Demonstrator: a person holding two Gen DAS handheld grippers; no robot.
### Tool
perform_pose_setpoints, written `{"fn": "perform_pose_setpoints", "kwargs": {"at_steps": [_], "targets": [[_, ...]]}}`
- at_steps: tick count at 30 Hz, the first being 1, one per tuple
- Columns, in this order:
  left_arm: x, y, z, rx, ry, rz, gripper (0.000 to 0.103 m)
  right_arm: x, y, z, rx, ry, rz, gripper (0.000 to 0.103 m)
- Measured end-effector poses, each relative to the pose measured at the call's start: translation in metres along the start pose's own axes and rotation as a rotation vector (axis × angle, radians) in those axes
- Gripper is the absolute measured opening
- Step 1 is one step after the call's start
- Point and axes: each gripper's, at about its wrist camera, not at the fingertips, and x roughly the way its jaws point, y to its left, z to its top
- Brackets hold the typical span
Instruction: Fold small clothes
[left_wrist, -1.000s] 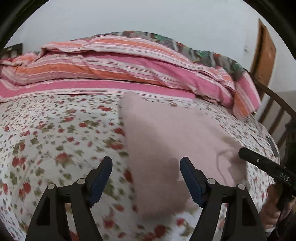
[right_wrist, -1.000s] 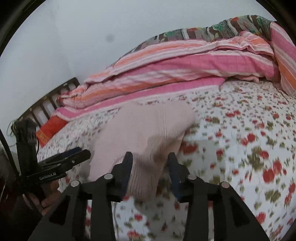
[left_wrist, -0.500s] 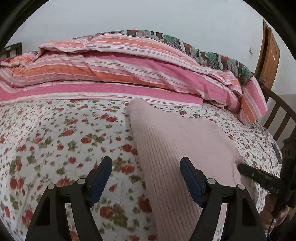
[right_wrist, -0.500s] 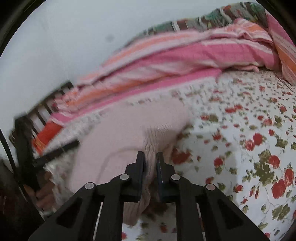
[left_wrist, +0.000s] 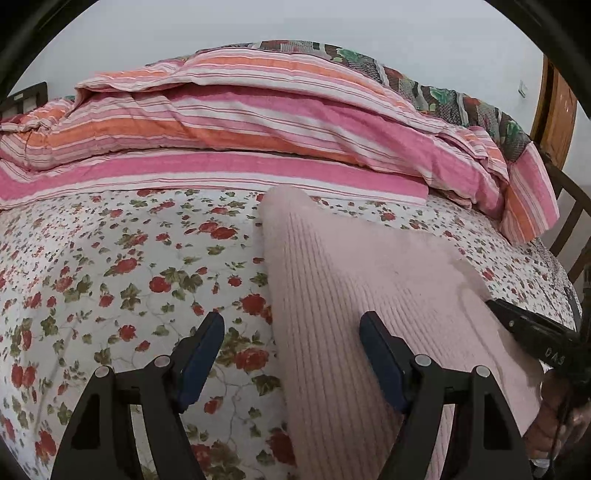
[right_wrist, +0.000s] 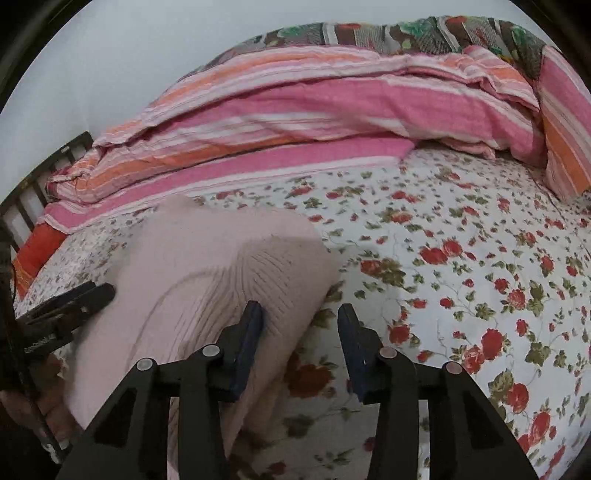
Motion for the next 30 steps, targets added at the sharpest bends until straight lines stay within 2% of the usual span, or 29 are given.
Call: {"fn": "perform_pose_setpoints", "kwargs": {"at_steps": [9,16,21,23,28,29,30], "targets": [[-0.018,-0.010,-0.005,0.017,-0.001,0.006,0.074,-0.037,0.003,-0.004,-0.004,-0.021,-0.018,0.042],[-0.056,-0.020,-0.016,0.004,-0.012,0.028,0.074,-0.076,0.012,-0.006,-0.011,-0.029,-0.031,0.044],[-0.097,-0.027,-0.024,-0.007,-0.038,0.061,0.074,-0.109,0.025,-0.010,-0.039,-0.050,-0.074,0.057],[-0.110,-0.030,-0.027,-0.011,-0.038,0.071,0.074,-0.124,0.031,-0.014,-0.063,-0.063,-0.110,0.058],[-0.144,-0.034,-0.035,-0.043,-0.055,0.092,0.077,-0.157,0.043,-0.030,-0.102,-0.070,-0.129,0.058],[-0.151,-0.035,-0.036,-0.046,-0.051,0.095,0.077,-0.163,0.044,-0.033,-0.102,-0.076,-0.134,0.062],[-0.157,-0.036,-0.038,-0.045,-0.051,0.102,0.077,-0.170,0.045,-0.036,-0.101,-0.081,-0.139,0.072]]}}
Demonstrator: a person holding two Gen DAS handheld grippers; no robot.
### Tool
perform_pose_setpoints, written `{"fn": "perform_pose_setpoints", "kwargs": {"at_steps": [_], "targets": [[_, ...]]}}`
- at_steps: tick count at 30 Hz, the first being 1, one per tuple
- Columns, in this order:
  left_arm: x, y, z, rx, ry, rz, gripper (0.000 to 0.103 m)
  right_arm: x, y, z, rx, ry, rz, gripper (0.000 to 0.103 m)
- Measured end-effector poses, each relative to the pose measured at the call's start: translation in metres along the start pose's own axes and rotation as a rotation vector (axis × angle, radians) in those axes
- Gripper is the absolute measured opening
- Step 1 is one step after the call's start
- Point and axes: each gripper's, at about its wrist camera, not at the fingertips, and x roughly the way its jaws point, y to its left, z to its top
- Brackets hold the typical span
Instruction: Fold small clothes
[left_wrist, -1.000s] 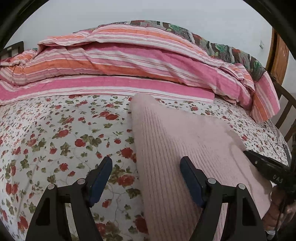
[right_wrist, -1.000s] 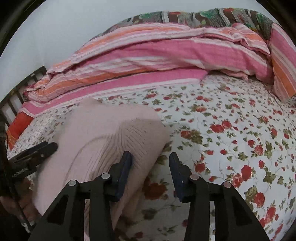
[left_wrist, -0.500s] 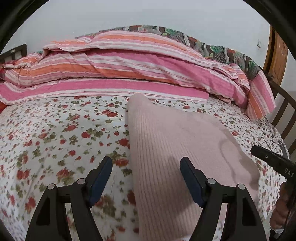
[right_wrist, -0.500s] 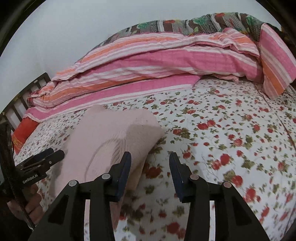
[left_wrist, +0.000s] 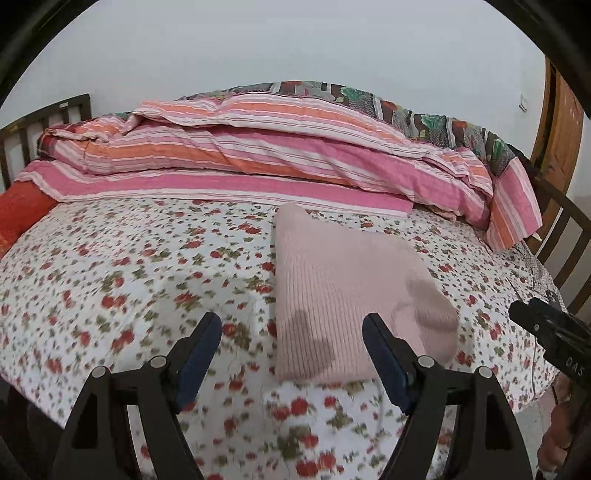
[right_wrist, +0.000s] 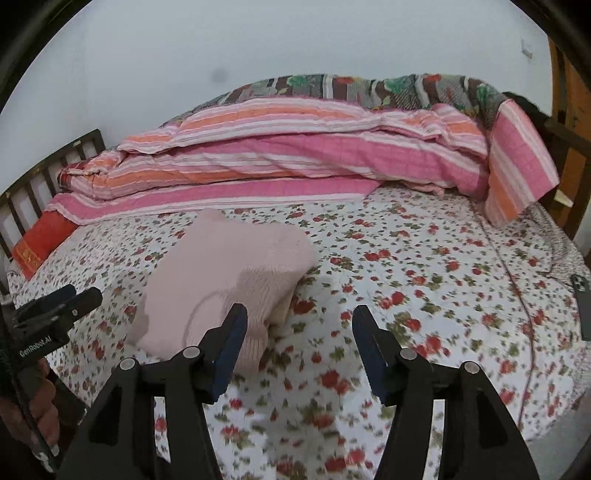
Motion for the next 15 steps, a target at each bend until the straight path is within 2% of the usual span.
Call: {"fn": "perform_pose_setpoints", "kwargs": {"at_steps": [1,6,10,15], "targets": [[-0.005,-0.001,-0.001,0.002,-0.003,0.009,0.079,-0.004,-0.001,-0.002,0.002,-0.004,-0.001,0.083],[-0.032,-0.001,-0.012,0.010,-0.021,0.041,0.085,-0.038,0.003,-0.018,-0.008,-0.071,-0.043,0.100],[-0.048,-0.002,-0.020,0.004,-0.018,0.029,0.086,-0.052,0.000,-0.028,0.026,-0.055,-0.031,0.100],[-0.068,-0.009,-0.025,0.028,-0.055,0.052,0.086,-0.069,-0.002,-0.034,0.023,-0.073,-0.057,0.100]]}}
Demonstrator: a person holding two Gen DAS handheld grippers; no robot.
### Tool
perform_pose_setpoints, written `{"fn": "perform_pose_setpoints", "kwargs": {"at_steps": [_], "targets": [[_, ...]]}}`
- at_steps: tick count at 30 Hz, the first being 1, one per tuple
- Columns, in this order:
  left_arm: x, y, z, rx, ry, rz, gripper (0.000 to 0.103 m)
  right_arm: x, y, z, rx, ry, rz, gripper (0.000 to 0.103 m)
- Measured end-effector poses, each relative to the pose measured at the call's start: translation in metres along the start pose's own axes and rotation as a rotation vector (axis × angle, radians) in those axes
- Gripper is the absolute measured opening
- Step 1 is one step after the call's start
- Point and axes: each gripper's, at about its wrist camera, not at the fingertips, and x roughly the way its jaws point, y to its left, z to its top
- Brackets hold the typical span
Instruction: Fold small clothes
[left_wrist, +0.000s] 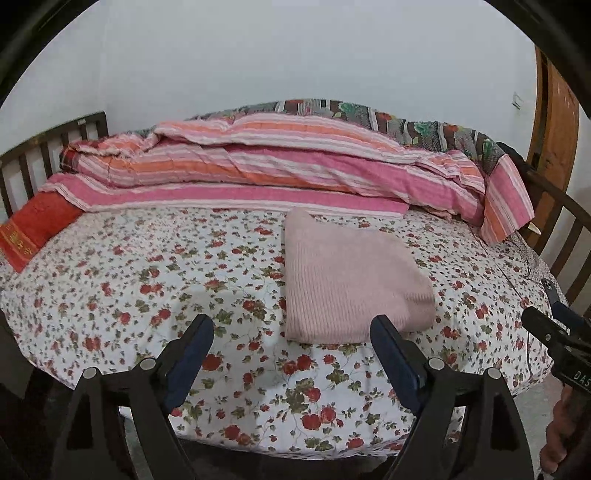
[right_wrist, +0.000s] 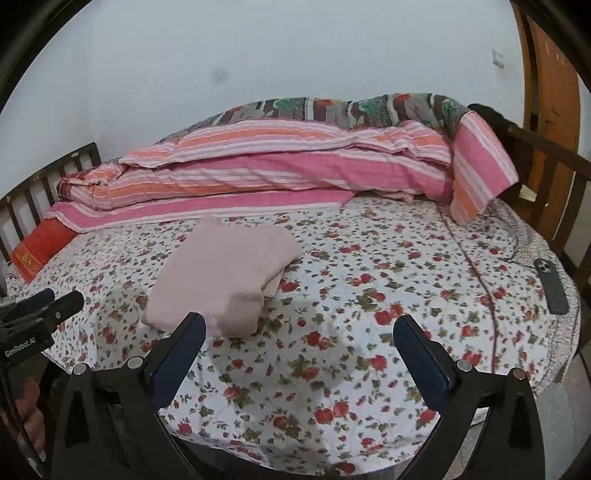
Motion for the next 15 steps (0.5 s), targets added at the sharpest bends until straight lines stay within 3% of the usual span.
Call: {"fn": "perform_pose_setpoints", "kwargs": {"at_steps": [15], "targets": [[-0.015,-0.019,0.000,0.024,-0.044,0.024,0.087,-0.025,-0.009,-0.006,0.014,-0.024,-0.030,0.101]]}}
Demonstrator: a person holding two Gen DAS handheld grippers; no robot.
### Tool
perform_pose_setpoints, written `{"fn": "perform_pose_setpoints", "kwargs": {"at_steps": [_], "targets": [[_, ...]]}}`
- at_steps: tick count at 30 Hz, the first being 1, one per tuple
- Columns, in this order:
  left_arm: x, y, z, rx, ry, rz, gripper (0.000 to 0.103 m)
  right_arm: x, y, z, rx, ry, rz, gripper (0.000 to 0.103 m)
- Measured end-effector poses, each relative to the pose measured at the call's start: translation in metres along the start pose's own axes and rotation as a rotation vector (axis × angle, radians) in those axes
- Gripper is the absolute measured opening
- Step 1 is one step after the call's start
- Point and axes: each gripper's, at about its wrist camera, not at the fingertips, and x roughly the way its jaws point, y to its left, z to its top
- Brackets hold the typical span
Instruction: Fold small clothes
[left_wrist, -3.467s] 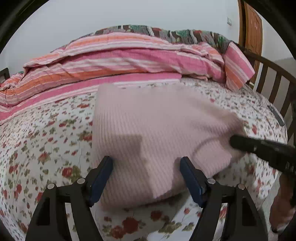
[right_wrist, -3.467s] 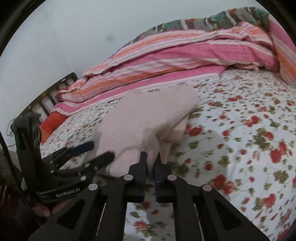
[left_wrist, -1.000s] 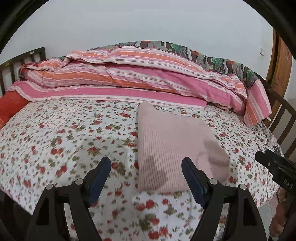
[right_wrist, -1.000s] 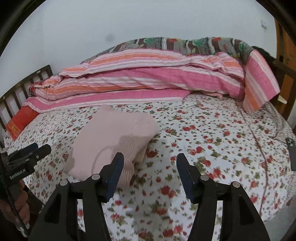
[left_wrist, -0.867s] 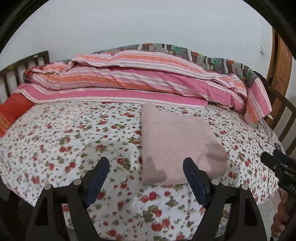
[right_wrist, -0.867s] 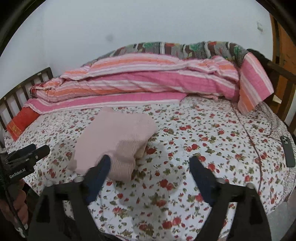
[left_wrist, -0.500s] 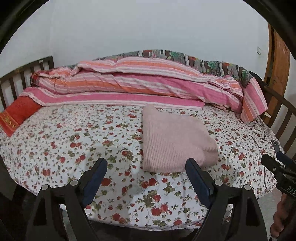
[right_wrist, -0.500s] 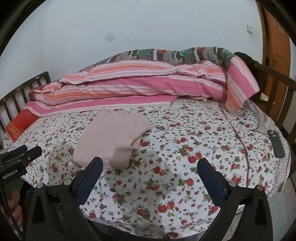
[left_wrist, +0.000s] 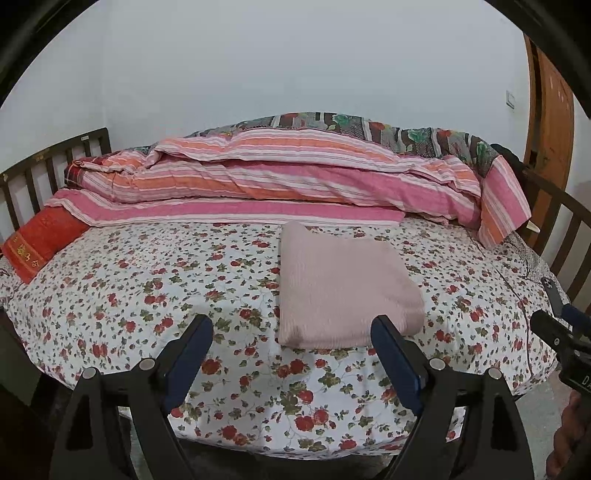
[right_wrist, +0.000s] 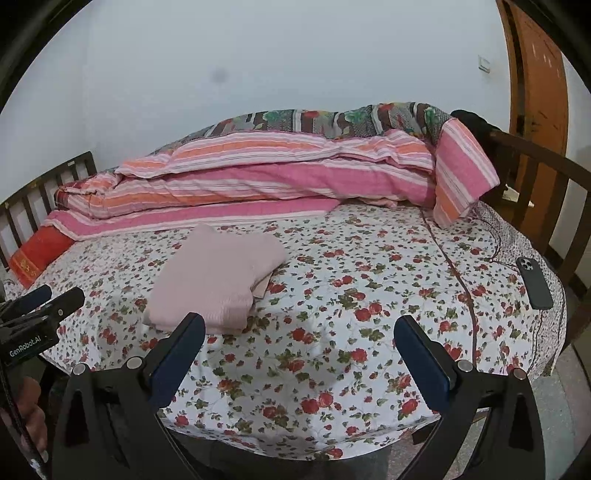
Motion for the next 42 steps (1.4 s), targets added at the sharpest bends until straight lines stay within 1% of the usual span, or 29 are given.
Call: {"fn": "perform_pose_setpoints", "kwargs": {"at_steps": [13,42], "targets": [[0.0009,-0.0030,-0.0003,0.019,-0.003,0.000,0.087,0.0002,-0.0030,0.0006,0.020,0.003,0.002,0.101],[0.0017,-0.0012,-0.0013,0.020,-0.003,-0.008,0.087,-0.0026,0.0004,0.0011,0.021,-0.001,-0.004,0.101]]}}
